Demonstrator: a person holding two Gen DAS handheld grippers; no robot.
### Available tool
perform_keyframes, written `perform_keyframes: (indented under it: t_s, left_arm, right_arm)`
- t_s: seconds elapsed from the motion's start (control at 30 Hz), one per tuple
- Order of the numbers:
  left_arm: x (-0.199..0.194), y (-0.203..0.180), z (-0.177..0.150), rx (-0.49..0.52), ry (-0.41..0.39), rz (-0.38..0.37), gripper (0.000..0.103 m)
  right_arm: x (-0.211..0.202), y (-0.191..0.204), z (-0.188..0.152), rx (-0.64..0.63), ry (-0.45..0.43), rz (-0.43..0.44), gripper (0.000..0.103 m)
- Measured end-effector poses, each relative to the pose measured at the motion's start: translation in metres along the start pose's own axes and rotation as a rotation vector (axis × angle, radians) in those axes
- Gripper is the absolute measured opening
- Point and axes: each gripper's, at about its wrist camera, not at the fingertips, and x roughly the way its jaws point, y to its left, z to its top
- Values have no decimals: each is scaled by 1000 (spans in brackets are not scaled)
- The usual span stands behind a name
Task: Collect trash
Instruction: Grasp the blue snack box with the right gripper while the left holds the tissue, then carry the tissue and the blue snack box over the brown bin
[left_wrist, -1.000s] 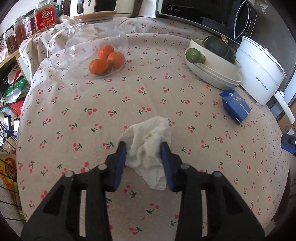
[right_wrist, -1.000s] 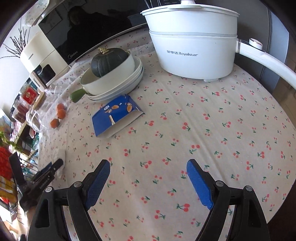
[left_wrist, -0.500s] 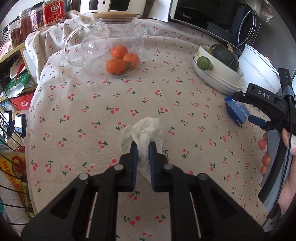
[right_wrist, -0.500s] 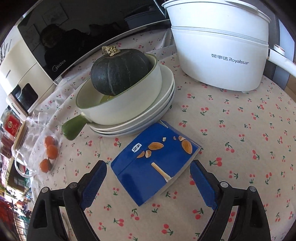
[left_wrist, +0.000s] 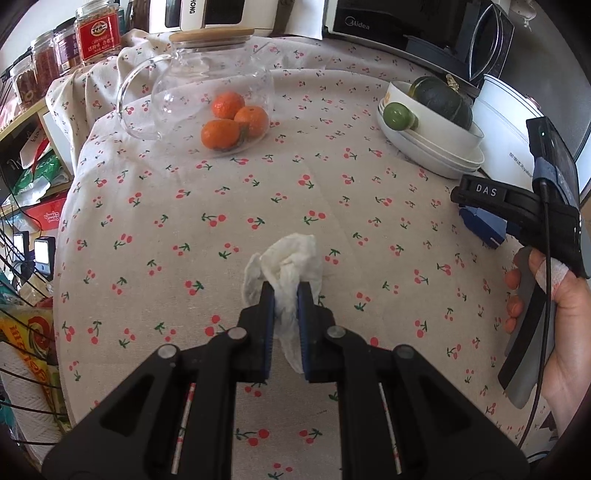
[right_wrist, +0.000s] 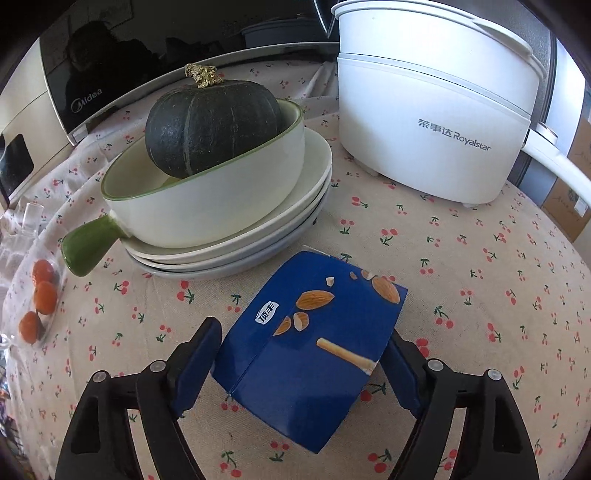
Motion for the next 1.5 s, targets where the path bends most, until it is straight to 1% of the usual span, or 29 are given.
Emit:
perform_keyframes:
  t_s: [0.1, 0.13, 0.17, 0.2, 0.27, 0.33, 0.47, 0.6, 0.77, 1.0, 1.13, 1.2, 1.33, 1.5]
  left_arm:
    - [-6, -15, -5, 42, 3, 9, 13]
    - [-10, -20, -7, 53, 1, 11, 13]
    - [-14, -24, -8, 64, -1, 11, 13]
    - [-17, -29, -10, 76, -1, 12, 13]
    - [-26, -39, -15, 105, -2, 22, 13]
    - [-35, -48, -20, 127, -2, 26, 13]
    - [-55, -62, -29, 124, -6, 9, 13]
    - [-69, -80, -38, 124, -12, -7, 13]
    - [-84, -104, -51, 144, -7, -22, 13]
    - [-103, -138, -69, 148, -9, -82, 13]
    - [-109, -164, -79, 176, -7, -114, 13]
    - [-111, -175, -84, 183, -4, -133, 13]
    - [-112, -198, -94, 210, 6, -163, 13]
    - [-112, -223, -100, 255, 11, -195, 13]
  right_arm:
    - [-12, -16, -4, -54, 2, 29, 67]
    - [-18, -23, -6, -68, 4, 41, 60]
    - [-22, -31, -9, -79, 9, 57, 49]
    - [-27, -40, -10, -84, 16, 82, 34]
    - [-36, -58, -15, -90, 40, 117, 30]
    - [-48, -78, -20, -104, 49, 147, 19]
    - [-68, -113, -33, -146, 68, 175, 14]
    - [-79, -150, -39, -135, 106, 211, 11]
    - [-94, -189, -47, -106, 130, 250, 9]
    - [-127, -229, -60, -105, 133, 270, 9]
    - [-141, -254, -69, -97, 136, 276, 7]
    - [-147, -266, -74, -85, 137, 295, 7]
    - [-155, -287, -82, -83, 134, 304, 5]
    - [-163, -312, -87, -51, 127, 334, 4]
